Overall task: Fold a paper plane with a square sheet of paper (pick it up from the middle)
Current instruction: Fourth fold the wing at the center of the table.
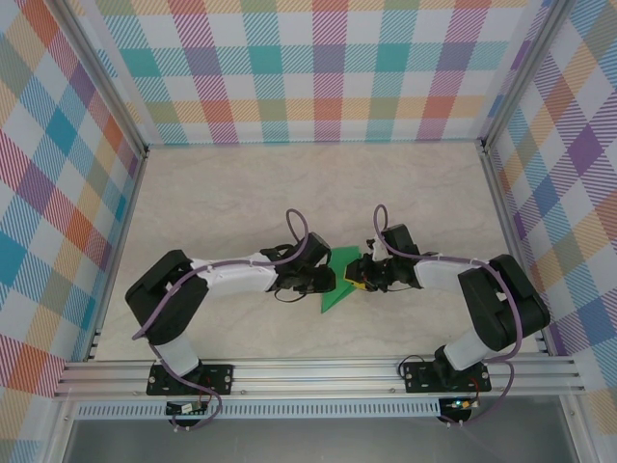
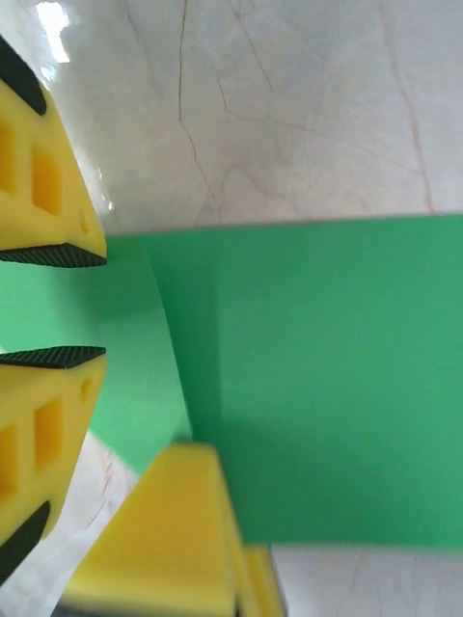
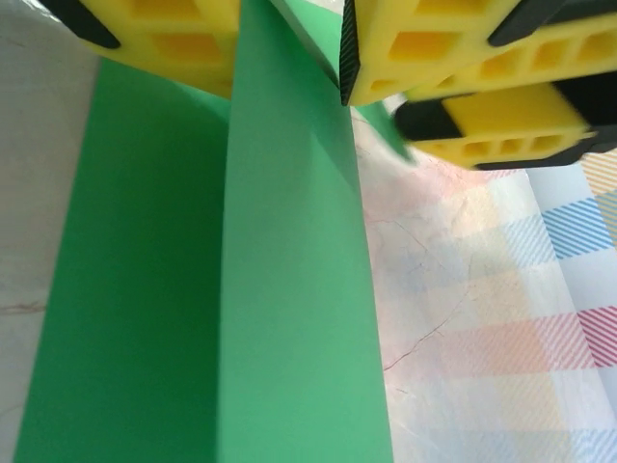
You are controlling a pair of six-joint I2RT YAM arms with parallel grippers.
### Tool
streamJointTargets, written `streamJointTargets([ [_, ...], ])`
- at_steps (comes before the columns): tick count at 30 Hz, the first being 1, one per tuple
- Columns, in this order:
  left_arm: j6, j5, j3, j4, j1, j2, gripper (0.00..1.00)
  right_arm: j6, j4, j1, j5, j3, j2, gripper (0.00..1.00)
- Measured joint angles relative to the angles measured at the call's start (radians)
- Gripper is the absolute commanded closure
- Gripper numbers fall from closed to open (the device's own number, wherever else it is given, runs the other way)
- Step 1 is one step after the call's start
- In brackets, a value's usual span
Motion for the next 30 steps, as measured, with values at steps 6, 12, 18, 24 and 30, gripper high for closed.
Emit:
streamJointTargets([
  [6,0.045,-0.041,0.003,-0.008,-0.049,-0.072,0.58,-0.001,-0.005,0.0,-0.005,0.0,0.0,0.77],
  [12,0.077,-0.183,0.05,-0.118,-0.179,-0.061,0.55,-0.001,-0.025,0.0,-0.008,0.005,0.0,0.74],
  [18,0.079,-0.317,0.108,-0.175,-0.248,0.004,0.53,-0.001,-0.043,0.0,-0.008,0.016,-0.003,0.72],
  [24,0.079,-0.437,0.169,-0.242,-0.296,0.09,0.52,-0.004,-0.063,0.0,-0.012,0.032,-0.014,0.74],
  [30,0.079,-0.515,0.203,-0.287,-0.33,0.142,0.52,-0.009,-0.085,0.0,-0.021,0.05,-0.027,0.75],
])
